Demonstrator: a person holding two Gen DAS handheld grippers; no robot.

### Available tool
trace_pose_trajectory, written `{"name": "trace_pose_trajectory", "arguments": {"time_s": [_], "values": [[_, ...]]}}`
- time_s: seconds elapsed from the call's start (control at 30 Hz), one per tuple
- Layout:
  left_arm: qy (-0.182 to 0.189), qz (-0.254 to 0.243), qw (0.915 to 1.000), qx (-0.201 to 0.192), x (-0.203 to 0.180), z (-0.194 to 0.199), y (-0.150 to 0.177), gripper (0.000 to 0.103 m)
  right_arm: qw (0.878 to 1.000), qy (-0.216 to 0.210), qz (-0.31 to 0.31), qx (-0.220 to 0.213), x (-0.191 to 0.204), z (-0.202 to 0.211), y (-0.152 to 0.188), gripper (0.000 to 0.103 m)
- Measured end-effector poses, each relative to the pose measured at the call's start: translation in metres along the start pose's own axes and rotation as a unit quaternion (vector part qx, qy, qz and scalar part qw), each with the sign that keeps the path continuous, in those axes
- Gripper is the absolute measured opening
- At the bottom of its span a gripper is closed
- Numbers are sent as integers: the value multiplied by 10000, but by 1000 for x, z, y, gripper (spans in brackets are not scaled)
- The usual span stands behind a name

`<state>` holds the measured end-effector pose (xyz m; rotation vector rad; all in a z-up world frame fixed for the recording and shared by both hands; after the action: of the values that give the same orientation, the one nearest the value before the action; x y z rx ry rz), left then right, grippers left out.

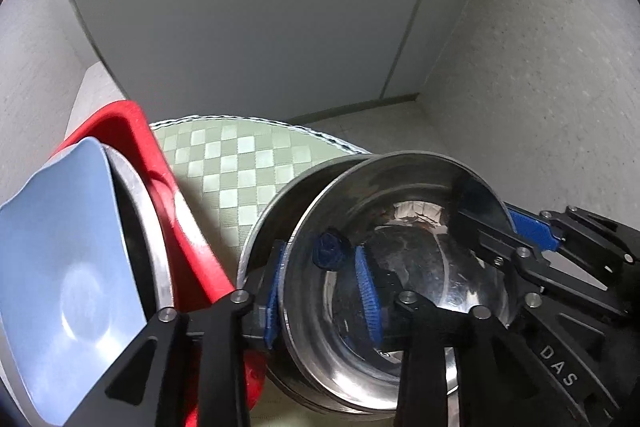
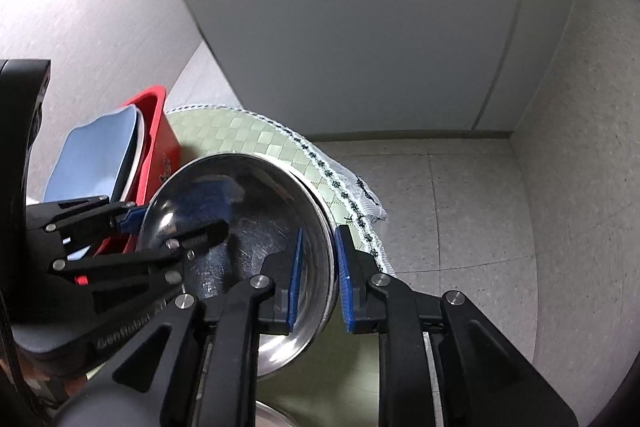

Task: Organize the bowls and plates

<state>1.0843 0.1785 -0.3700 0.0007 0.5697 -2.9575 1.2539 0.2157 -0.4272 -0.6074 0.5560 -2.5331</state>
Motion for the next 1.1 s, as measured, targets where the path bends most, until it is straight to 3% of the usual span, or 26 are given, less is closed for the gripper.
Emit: {"name": "trace_pose_trajectory", "arguments": {"time_s": [0.27, 0.47, 0.6, 0.73, 0.8, 0.9, 1.03, 1.1], "values": [[146, -306, 9994, -100, 14, 7, 4, 46, 9992, 66, -379, -134, -5, 9, 9, 29], [383, -450, 9980, -232, 18, 15, 13, 71, 9966, 2, -773, -292, -19, 29, 20, 48], [66, -682, 9962, -532, 14, 41, 22, 96, 9937, 112, -1012, -465, -24, 53, 42, 54], [224, -873, 9922, -856, 9, 67, 39, 97, 9878, 219, -1432, -568, -34, 75, 75, 61], [508, -1037, 9891, -912, 5, 75, 52, 99, 9820, 208, -1781, -602, -41, 83, 94, 61], [934, -1377, 9830, -772, -7, 73, 73, 100, 9729, 136, -2233, -585, -49, 89, 125, 61], [961, -1471, 9831, -522, -15, 58, 98, 100, 9605, -39, -2723, -581, -57, 93, 161, 61], [1015, -1437, 9835, -412, -16, 50, 107, 99, 9598, -136, -2757, -512, -58, 91, 171, 61]]}}
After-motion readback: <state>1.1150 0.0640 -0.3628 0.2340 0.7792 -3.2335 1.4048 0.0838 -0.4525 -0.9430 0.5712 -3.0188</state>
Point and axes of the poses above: each gripper's, at about its wrist camera, not at the fingertips, and z roughly against the way its jaws point, x to its left, y to its underside, the point moved 1 cm from there along -z, roughly the way its jaws point, and after that the axes turned 9 degrees about -z, right-handed, at the moved point
